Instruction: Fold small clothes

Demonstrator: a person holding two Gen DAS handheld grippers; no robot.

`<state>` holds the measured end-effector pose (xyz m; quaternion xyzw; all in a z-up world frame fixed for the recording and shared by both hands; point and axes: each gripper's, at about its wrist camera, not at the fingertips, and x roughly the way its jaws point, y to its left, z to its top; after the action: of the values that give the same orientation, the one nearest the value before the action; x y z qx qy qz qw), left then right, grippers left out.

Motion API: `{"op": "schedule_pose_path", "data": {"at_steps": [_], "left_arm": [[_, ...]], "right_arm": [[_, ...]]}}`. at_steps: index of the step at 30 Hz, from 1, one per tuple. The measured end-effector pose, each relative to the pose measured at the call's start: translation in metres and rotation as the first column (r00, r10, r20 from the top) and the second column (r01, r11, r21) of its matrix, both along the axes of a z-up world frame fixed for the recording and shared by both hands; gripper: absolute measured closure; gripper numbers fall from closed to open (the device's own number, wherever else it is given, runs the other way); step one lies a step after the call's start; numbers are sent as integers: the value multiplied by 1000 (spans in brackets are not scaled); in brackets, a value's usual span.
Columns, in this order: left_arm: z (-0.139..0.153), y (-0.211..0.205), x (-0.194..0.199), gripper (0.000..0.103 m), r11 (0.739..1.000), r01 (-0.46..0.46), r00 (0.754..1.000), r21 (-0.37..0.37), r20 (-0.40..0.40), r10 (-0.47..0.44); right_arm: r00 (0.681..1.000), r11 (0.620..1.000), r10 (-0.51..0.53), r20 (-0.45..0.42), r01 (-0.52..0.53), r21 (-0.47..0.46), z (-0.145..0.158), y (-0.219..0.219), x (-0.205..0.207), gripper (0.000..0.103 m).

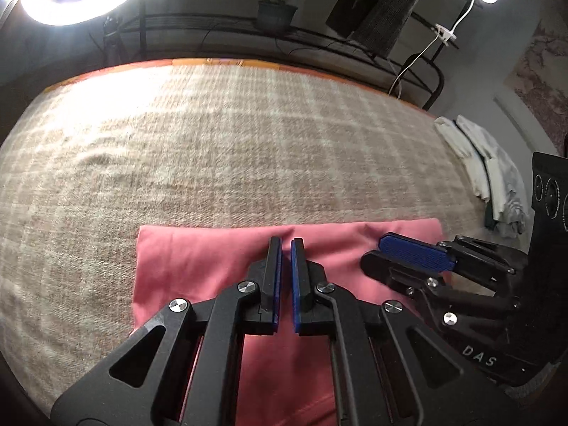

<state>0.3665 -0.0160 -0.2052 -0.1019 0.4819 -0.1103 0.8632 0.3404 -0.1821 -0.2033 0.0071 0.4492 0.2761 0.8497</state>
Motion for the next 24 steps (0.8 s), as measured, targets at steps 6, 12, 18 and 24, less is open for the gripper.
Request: {"op": "schedule_pose_path", "data": {"at_steps": [6, 12, 18, 24], "left_arm": [[3, 9, -1, 101, 999, -14, 1000, -34, 3, 14], [23, 4, -47, 101, 995, 94, 995, -34, 24, -93], [9, -10, -75, 101, 982, 165, 986, 91, 5, -167], [8, -14, -81, 101, 971, 190, 981, 144, 19, -195]], "right_arm": [[998, 999, -45, -36, 46, 29, -9, -10, 11, 82], [999, 997, 50, 8, -50, 63, 16, -15, -17, 78], [977, 977, 213, 13, -213, -23, 12, 7, -59, 81], [969, 953, 244, 29, -234, -194, -8, 24, -78, 82]]}}
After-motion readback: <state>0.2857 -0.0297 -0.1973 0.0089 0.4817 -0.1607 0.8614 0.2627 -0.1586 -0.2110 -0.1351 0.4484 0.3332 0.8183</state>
